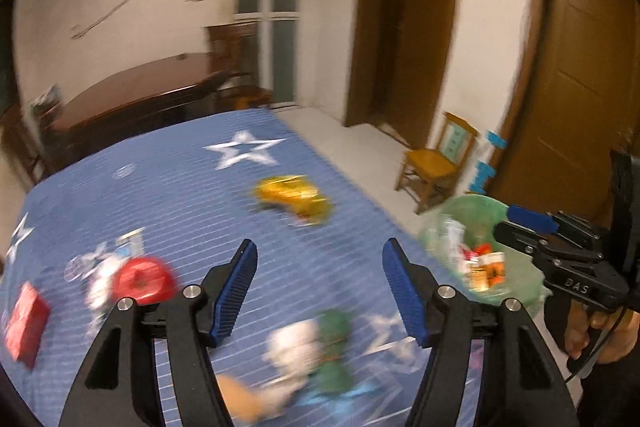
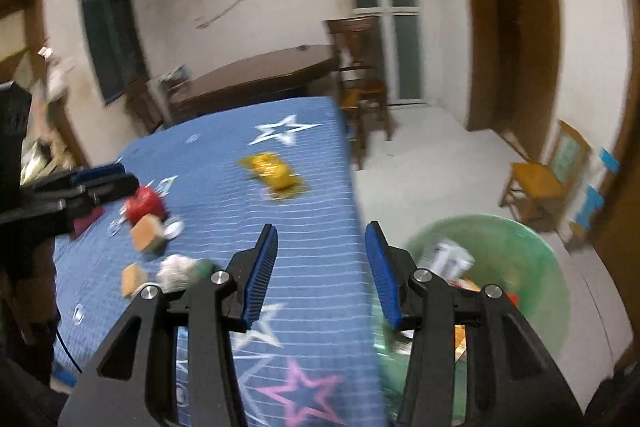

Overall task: Collect trash
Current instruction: 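Move both open tools back over the table, then grasp the white rolled cloth with the left tool while the right tool grasps the clear lid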

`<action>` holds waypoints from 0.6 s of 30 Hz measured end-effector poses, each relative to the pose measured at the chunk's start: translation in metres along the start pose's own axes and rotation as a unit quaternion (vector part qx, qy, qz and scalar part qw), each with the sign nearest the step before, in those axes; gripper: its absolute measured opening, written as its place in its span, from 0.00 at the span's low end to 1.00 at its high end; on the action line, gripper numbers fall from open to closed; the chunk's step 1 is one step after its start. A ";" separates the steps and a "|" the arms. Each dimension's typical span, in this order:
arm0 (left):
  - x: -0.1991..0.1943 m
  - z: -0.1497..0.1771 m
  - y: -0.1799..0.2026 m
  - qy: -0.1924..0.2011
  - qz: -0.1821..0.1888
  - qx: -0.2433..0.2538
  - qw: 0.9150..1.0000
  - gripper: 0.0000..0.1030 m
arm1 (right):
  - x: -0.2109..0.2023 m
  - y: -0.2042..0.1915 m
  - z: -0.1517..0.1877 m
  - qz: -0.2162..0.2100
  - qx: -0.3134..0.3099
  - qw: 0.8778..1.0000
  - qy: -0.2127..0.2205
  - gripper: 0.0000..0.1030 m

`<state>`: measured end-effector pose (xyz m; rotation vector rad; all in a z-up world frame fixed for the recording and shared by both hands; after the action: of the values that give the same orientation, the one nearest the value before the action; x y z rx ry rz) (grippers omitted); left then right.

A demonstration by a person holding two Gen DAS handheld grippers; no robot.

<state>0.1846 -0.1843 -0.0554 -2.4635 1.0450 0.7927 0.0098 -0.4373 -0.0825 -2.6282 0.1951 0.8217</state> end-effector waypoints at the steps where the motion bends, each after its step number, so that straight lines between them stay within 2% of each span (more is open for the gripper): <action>1: -0.005 0.005 -0.017 -0.002 -0.005 -0.010 1.000 0.65 | 0.004 -0.008 0.000 -0.006 -0.010 1.000 -0.005 0.43; 3: -0.017 0.020 -0.055 -0.007 -0.019 -0.029 0.999 0.65 | 0.018 -0.031 -0.001 -0.028 -0.044 0.998 -0.025 0.46; 6: -0.030 0.044 -0.113 -0.021 -0.051 -0.035 0.998 0.68 | 0.042 -0.065 -0.003 -0.061 -0.115 0.990 -0.052 0.61; 8: -0.030 0.061 -0.148 -0.042 -0.054 -0.018 0.997 0.68 | 0.064 -0.086 -0.008 -0.082 -0.168 0.980 -0.070 0.63; 11: -0.016 0.083 -0.188 -0.079 -0.045 0.025 0.996 0.68 | 0.104 -0.109 -0.016 -0.116 -0.212 0.964 -0.115 0.63; 12: -0.009 0.088 -0.196 -0.087 -0.047 0.034 0.995 0.65 | 0.120 -0.115 -0.019 -0.127 -0.225 0.957 -0.133 0.63; 13: 0.005 0.093 -0.204 -0.102 -0.047 0.044 0.993 0.57 | 0.131 -0.119 -0.019 -0.134 -0.235 0.952 -0.145 0.63; 14: 0.015 0.097 -0.213 -0.117 -0.044 0.045 0.991 0.55 | 0.144 -0.123 -0.020 -0.141 -0.250 0.944 -0.161 0.63; 16: 0.040 0.101 -0.219 -0.134 -0.032 0.047 0.989 0.48 | 0.178 -0.140 -0.016 -0.166 -0.293 0.916 -0.218 0.63; 18: 0.056 0.106 -0.222 -0.139 -0.034 0.065 0.988 0.47 | 0.195 -0.152 -0.007 -0.177 -0.334 0.894 -0.241 0.63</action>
<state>0.3432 -0.0125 -0.1509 -2.1893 0.8761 0.9799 0.2099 -0.3044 -0.1416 -2.7738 -0.8132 1.5731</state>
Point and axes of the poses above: each gripper's, at about its wrist camera, not at the fingertips, and x roughly the way its jaws point, y to its right, z to its underside, the point moved 1 cm from there along x, roughly the way its jaws point, and after that the axes turned 12 degrees about x, right-handed, at the moved point
